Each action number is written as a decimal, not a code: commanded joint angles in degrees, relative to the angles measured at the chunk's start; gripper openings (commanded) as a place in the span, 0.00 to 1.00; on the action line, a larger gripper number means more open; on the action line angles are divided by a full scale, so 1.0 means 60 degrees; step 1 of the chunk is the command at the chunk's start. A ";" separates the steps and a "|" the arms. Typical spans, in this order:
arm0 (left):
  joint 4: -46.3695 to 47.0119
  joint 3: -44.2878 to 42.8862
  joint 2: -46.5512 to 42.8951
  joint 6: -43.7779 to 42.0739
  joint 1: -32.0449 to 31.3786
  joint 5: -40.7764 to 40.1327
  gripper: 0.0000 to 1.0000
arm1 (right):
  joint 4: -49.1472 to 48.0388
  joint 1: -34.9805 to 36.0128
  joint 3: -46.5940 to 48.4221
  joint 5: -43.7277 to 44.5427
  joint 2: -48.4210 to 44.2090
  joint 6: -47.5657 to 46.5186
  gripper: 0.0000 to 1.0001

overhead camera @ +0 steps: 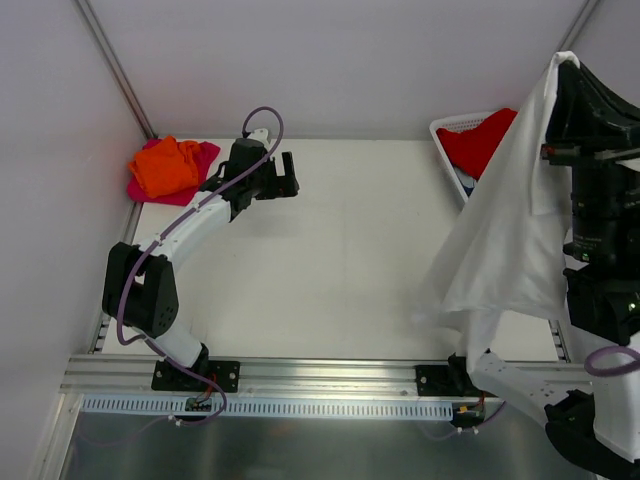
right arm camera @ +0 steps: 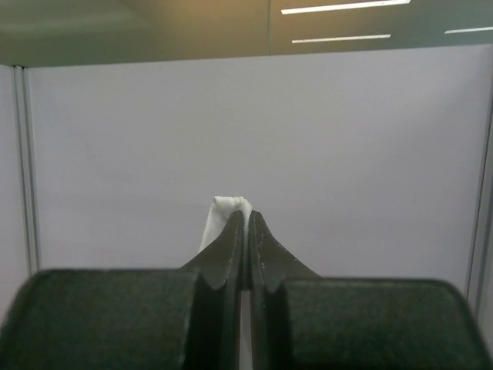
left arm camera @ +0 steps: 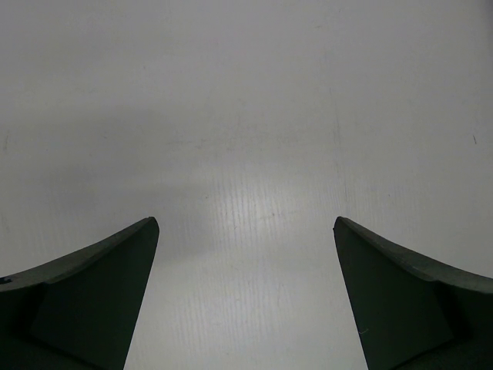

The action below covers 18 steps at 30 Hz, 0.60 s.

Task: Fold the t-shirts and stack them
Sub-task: Move the tshirt to the center of the board

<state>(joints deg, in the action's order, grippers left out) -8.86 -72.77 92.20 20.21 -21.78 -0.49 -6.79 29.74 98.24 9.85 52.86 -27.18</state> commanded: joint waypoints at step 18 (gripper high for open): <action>0.0159 0.0029 -0.0455 -0.0057 -0.0061 -0.0342 0.99 | 0.1600 0.0930 -0.0709 -0.1539 0.4182 0.3385 0.00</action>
<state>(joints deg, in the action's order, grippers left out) -8.86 -72.77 92.20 20.21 -21.78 -0.62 4.47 32.12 97.56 3.62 78.13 -13.56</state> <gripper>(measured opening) 0.991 0.027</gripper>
